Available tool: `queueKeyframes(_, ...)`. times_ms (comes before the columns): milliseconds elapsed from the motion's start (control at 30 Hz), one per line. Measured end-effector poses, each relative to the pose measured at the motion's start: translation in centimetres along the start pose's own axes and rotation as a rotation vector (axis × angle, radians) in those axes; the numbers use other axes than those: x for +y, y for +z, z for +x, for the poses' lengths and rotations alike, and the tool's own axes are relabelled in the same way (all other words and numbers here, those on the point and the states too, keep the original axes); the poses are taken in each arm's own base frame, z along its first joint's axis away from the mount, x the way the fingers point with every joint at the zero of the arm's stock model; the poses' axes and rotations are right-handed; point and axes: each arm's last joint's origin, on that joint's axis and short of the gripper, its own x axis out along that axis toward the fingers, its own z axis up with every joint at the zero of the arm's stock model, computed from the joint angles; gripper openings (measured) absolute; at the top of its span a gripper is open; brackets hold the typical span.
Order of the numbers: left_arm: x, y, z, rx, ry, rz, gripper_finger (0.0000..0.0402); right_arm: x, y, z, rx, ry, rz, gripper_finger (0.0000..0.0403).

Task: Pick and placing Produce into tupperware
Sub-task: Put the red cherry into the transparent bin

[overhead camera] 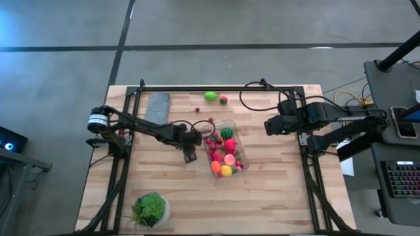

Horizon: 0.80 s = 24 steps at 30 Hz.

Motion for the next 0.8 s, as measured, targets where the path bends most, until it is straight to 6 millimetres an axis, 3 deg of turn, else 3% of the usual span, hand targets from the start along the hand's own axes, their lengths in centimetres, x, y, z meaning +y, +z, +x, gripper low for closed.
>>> queueKeyframes(400, -0.02, 0.3, -0.16, -0.035, 0.009, -0.005, 0.0182, -0.03, -0.16, 0.24, 0.003, -0.009, -0.019, 0.0325)
queueKeyframes(800, -0.13, 0.61, -0.18, -0.064, -0.003, -0.01, 0.0188, -0.1, -0.43, 0.78, -0.015, -0.037, -0.044, 0.0325)
